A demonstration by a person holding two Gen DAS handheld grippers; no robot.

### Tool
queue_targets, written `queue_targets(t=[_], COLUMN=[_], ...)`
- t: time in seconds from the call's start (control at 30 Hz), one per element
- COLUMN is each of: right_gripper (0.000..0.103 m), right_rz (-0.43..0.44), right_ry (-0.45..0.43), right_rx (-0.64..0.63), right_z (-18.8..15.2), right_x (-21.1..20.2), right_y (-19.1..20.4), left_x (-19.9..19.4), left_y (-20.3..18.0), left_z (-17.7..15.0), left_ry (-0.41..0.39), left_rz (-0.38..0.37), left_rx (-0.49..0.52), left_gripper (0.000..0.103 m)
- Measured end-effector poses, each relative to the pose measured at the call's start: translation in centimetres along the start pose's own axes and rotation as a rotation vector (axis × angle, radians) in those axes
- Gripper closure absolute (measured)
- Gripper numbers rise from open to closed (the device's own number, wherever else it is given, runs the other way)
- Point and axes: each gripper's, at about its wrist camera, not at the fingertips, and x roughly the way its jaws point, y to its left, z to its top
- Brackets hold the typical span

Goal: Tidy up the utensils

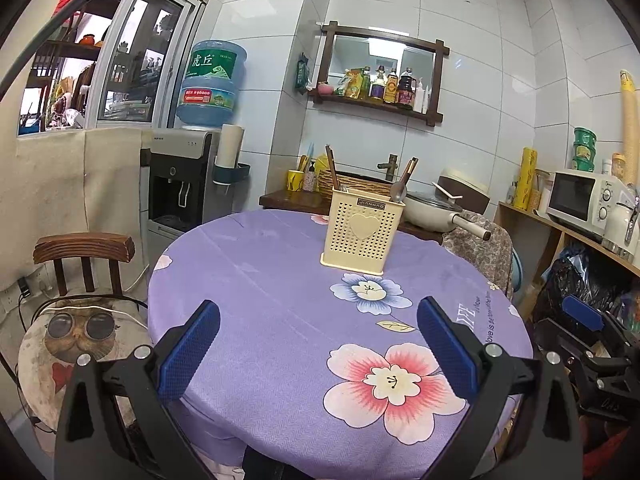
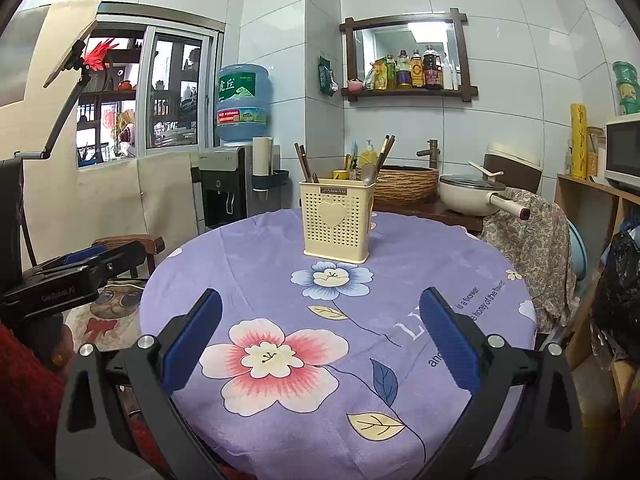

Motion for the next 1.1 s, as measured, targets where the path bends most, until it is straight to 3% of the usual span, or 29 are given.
queue_targets(t=[1.1], right_gripper=[0.006], right_rz=[0.002], right_ry=[0.003], right_rx=[-0.004], right_z=[-0.14], right_x=[0.12], right_y=[0.22], left_x=[-0.28], left_y=[0.29], left_z=[0.13], left_ry=[-0.002], left_rz=[-0.001], left_rx=[0.006], left_gripper=[0.006])
